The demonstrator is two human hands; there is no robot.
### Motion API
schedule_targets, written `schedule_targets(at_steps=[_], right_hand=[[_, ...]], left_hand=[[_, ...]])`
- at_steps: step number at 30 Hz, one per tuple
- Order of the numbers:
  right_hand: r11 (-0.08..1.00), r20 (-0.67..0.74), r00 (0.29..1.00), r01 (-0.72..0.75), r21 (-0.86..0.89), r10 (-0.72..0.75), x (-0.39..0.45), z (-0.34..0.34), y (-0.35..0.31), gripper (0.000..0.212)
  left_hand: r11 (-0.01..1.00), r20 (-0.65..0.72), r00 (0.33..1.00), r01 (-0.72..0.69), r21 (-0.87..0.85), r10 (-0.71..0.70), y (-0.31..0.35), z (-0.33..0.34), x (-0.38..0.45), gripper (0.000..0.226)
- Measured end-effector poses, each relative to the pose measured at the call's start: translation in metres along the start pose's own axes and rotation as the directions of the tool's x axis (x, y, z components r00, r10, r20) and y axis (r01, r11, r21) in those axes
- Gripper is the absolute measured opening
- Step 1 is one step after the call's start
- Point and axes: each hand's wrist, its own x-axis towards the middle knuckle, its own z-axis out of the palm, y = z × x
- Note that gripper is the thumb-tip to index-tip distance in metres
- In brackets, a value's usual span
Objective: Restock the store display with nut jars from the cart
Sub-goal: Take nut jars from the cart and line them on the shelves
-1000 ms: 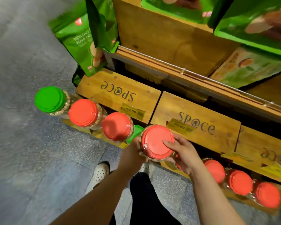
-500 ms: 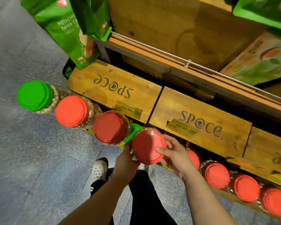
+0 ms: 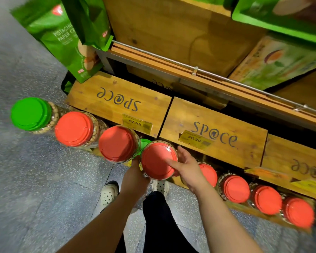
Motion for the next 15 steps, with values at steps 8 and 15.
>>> schedule_targets(at_steps=[8,15], right_hand=[[0.975,-0.092,0.994,0.033,-0.218,-0.054,-0.041,-0.005,-0.031,0.074],[0.885,-0.218,0.952,0.096,-0.455,-0.216,-0.115,0.019,-0.060,0.060]], left_hand=[[0.948,0.166,0.982,-0.139,0.286,0.094,0.042,-0.053,-0.036,0.039],[0.748,0.202,0.932,-0.362,0.557,0.301,0.089,-0.103,-0.086,0.060]])
